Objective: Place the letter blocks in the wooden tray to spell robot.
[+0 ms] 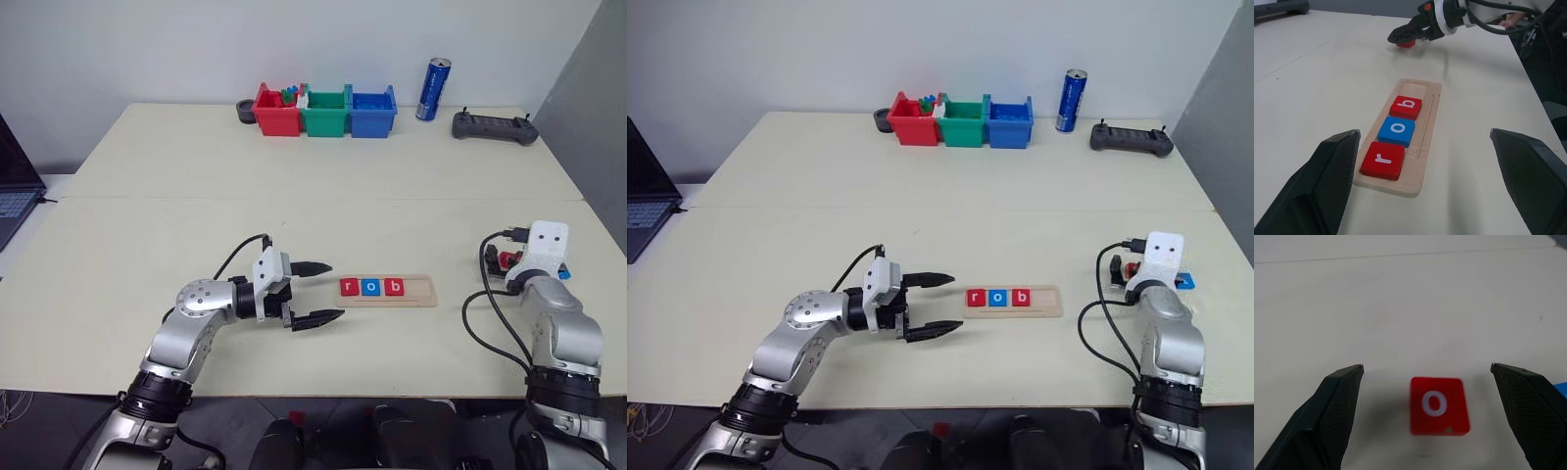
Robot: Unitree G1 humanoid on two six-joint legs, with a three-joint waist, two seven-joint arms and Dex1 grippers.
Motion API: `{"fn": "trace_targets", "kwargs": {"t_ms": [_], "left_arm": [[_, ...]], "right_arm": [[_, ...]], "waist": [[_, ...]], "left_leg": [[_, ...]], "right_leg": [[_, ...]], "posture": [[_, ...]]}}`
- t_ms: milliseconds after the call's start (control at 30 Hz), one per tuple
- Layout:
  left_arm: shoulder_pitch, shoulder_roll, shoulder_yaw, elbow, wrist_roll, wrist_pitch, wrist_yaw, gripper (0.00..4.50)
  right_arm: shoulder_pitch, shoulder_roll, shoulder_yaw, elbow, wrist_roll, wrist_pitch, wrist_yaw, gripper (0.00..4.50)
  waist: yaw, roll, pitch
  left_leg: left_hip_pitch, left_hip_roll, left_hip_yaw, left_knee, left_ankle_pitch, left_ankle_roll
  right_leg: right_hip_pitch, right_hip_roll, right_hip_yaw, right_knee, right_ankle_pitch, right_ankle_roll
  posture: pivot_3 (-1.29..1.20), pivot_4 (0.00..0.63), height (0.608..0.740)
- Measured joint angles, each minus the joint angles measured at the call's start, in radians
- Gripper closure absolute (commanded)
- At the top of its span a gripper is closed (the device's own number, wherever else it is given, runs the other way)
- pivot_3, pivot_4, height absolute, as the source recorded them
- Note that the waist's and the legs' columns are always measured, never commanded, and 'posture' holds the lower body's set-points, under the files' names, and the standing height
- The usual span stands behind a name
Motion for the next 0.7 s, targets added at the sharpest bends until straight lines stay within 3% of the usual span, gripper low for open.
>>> {"fn": "trace_targets", "kwargs": {"t_ms": [633, 700], "left_arm": [[0.017, 0.009, 0.000, -0.007, 0.000, 0.000, 0.001, 0.00], [0.016, 0.009, 0.000, -0.007, 0.000, 0.000, 0.001, 0.00]], "right_arm": [[-0.004, 0.048, -0.060, -0.012, 0.031, 0.065, -0.084, 0.06], [-0.006, 0.052, -0.063, -0.013, 0.035, 0.068, -0.088, 0.45]], "waist": [[0.004, 0.000, 0.000], [0.004, 0.000, 0.000]], "left_leg": [[0.001, 0.000, 0.000, -0.008, 0.000, 0.000], [0.001, 0.000, 0.000, -0.008, 0.000, 0.000]], "right_leg": [[0.000, -0.001, 0.000, -0.005, 0.000, -0.001], [0.000, -0.001, 0.000, -0.005, 0.000, -0.001]], "posture": [[0.00, 0.150, 0.740], [0.00, 0.150, 0.740]]}}
